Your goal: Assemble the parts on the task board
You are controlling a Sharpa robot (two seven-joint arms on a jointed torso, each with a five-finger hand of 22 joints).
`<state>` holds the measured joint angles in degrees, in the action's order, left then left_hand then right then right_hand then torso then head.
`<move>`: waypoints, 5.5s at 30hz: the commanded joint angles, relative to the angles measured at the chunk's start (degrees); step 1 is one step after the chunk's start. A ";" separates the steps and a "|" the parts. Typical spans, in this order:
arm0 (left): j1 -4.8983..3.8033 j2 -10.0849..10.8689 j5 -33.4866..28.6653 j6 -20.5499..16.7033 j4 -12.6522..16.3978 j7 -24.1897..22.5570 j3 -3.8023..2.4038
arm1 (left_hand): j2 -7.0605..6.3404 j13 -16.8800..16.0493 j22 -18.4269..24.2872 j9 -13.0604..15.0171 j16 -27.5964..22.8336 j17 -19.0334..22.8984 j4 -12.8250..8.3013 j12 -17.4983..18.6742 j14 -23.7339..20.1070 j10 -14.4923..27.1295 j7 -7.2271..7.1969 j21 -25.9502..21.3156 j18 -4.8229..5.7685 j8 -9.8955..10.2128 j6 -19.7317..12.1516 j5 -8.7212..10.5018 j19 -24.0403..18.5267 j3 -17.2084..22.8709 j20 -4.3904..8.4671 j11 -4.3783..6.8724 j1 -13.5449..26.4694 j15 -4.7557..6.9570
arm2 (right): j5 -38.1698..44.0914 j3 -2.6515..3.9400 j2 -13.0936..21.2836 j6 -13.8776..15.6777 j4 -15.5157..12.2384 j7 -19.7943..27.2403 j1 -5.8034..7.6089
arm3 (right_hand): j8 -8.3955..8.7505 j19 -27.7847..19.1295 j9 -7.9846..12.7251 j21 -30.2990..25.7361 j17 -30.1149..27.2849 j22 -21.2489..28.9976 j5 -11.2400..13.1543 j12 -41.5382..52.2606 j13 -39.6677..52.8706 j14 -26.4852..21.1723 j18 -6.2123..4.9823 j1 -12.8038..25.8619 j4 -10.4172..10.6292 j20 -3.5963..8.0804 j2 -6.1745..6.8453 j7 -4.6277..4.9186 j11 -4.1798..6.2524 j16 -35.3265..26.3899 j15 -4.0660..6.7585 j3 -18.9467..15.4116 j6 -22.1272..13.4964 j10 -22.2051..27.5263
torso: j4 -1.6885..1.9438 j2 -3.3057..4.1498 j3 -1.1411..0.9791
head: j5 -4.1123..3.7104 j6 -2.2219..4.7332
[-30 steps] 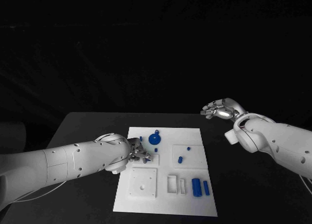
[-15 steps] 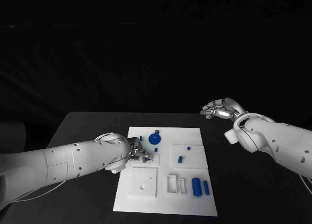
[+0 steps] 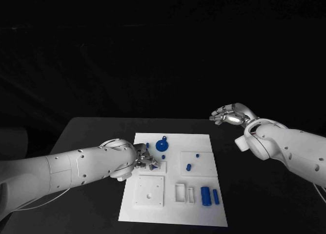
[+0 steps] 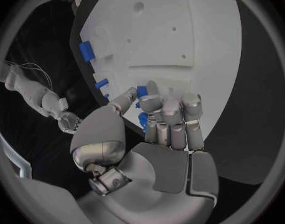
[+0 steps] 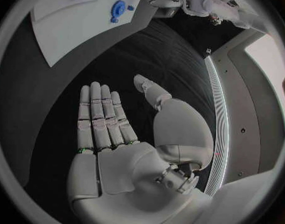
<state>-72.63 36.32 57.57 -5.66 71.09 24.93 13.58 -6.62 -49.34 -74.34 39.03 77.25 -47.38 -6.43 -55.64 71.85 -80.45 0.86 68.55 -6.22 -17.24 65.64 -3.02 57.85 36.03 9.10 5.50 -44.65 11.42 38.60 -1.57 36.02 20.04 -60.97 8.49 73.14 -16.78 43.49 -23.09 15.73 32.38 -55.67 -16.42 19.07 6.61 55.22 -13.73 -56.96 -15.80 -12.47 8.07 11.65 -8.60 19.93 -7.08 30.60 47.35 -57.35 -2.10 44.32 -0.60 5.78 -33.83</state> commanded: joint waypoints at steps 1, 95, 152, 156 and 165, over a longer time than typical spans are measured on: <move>0.08 0.02 -0.97 0.96 0.02 -0.32 0.10 | 1.79 -0.09 0.05 -0.18 0.14 0.08 -1.28 -0.15 -0.20 0.23 0.17 0.32 -1.01 0.44 -0.62 0.15 -0.53 0.10 6.17 -0.02 -0.58 0.12 | 0.09 0.01 0.01 -0.88 -0.09 0.23 -0.02 | -0.38 -0.32 0.09 -0.33 -0.10 0.04 -0.21 -0.34 -0.09 -0.04 -0.57 -0.26 0.09 -0.15 -0.12 -0.07 0.04 -0.29 -0.38 -0.29 -0.25 -0.45 | 0.00 0.01 0.02 | -0.01 -0.04; 0.06 1.75 -3.89 2.53 1.17 -1.08 -0.35 | -3.50 0.11 1.09 -2.69 -0.50 0.40 -3.94 -1.01 0.19 1.11 2.47 -0.29 -0.77 4.90 -7.09 -11.40 0.69 3.30 5.66 -2.21 4.25 -1.89 | 0.05 -0.12 0.19 -1.34 0.07 -0.02 -0.10 | -0.27 -0.62 0.35 -0.80 -0.12 0.04 -0.80 -0.52 -0.78 -0.27 -0.69 0.43 0.49 -0.35 0.22 0.04 -0.06 -0.54 -0.48 -0.76 -0.53 -0.37 | -0.01 0.01 -0.05 | 0.32 0.13; 0.05 0.46 -2.88 2.88 0.15 0.63 -0.29 | 1.45 0.04 0.88 -1.56 0.02 -0.25 -1.17 -1.43 0.27 0.74 1.74 0.44 -1.16 2.88 -5.22 0.11 -0.01 0.42 5.58 -1.51 0.07 -1.27 | 0.05 -0.18 0.20 -1.59 -0.03 -0.18 -0.12 | -0.29 -0.60 0.42 -0.90 -0.10 -0.01 -0.86 -0.52 -1.00 -0.27 -0.77 0.29 0.46 -0.39 0.13 0.06 -0.06 -0.58 -0.48 -0.79 -0.56 -0.43 | 0.00 0.00 -0.03 | 0.16 0.09; 0.05 0.79 -3.03 3.05 0.45 0.52 -0.29 | 2.14 0.06 0.87 -1.58 0.03 -0.25 -1.59 -1.42 0.30 0.71 1.68 0.45 -1.24 2.86 -5.15 0.02 0.01 0.73 5.65 -1.43 -0.43 -1.19 | 0.05 -0.22 0.12 -1.67 0.05 -0.19 -0.14 | -0.29 -0.60 0.42 -0.90 -0.10 -0.01 -0.86 -0.52 -1.00 -0.27 -0.77 0.30 0.46 -0.40 0.13 0.06 -0.06 -0.58 -0.48 -0.80 -0.56 -0.43 | 0.01 -0.03 0.00 | 0.23 0.01; 0.06 1.71 -4.49 2.90 0.92 0.33 -0.34 | 5.55 0.17 0.77 -1.80 -0.01 -0.24 -6.09 -1.36 0.34 0.62 1.75 0.65 -1.05 2.95 -5.08 -6.26 -0.05 2.11 5.59 -1.52 -3.15 -1.26 | 0.05 -0.29 0.17 -1.76 -0.06 -0.22 -0.31 | -0.29 -0.60 0.42 -0.91 -0.10 -0.02 -0.89 -0.52 -1.03 -0.28 -0.77 0.34 0.48 -0.41 0.14 0.06 -0.06 -0.58 -0.49 -0.83 -0.56 -0.43 | -0.01 -0.01 0.04 | 0.43 -0.04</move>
<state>-72.84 37.95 53.62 -3.53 72.19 24.45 13.04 -2.28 -49.22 -73.55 37.21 76.99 -47.56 -12.24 -56.79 72.28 -79.73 2.47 69.01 -7.05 -14.15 60.43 -8.91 58.36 38.17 9.38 3.89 -47.76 10.01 38.60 -1.85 36.21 19.21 -60.95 8.01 72.89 -16.78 43.26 -22.73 15.07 32.35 -55.67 -17.09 18.84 5.66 55.06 -13.74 -56.96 -15.33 -12.69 8.07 11.85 -8.60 19.69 -7.24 30.14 47.15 -57.35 -2.10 44.30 -0.56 6.15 -33.87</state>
